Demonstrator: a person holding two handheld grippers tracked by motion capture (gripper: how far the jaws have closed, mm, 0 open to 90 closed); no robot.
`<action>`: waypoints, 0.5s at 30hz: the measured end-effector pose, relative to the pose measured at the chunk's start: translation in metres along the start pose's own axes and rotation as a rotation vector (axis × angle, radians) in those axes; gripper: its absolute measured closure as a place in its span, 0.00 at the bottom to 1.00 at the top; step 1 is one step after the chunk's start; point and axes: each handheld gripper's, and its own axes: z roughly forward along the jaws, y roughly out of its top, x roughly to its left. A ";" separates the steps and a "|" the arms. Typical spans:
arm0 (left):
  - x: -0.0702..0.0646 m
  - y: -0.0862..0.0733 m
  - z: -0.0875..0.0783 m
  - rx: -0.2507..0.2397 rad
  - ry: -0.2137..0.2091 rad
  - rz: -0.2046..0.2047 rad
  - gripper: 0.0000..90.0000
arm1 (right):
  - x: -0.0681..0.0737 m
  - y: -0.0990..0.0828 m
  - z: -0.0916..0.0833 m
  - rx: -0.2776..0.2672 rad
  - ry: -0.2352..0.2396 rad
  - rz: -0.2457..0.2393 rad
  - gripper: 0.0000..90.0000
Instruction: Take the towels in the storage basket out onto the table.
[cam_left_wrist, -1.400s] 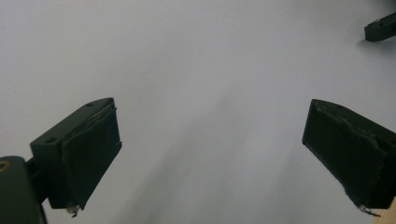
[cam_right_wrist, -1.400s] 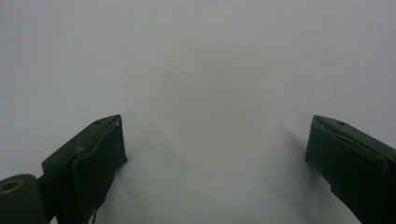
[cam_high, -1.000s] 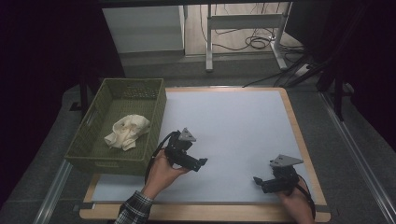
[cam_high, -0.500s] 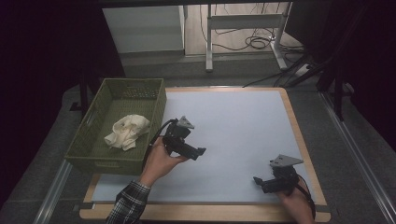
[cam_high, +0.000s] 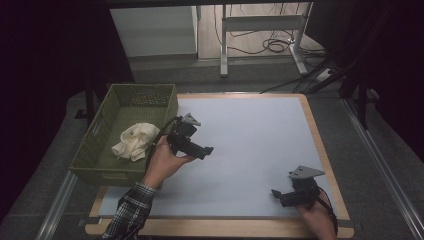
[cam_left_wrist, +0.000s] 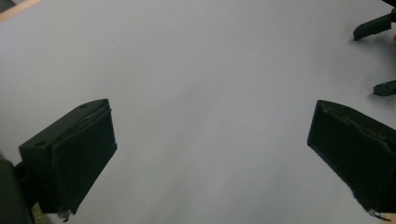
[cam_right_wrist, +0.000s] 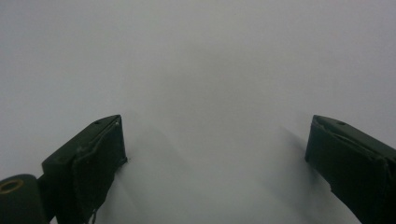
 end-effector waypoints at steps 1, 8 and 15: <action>0.001 0.001 -0.001 0.000 0.003 -0.003 0.01 | 0.000 0.000 0.000 0.000 0.000 0.000 0.06; 0.019 0.004 -0.016 0.001 0.049 -0.023 0.01 | 0.000 0.000 0.000 0.000 0.000 0.000 0.06; 0.039 0.000 -0.029 0.009 0.093 -0.044 0.02 | 0.000 0.000 0.000 -0.001 0.000 0.000 0.06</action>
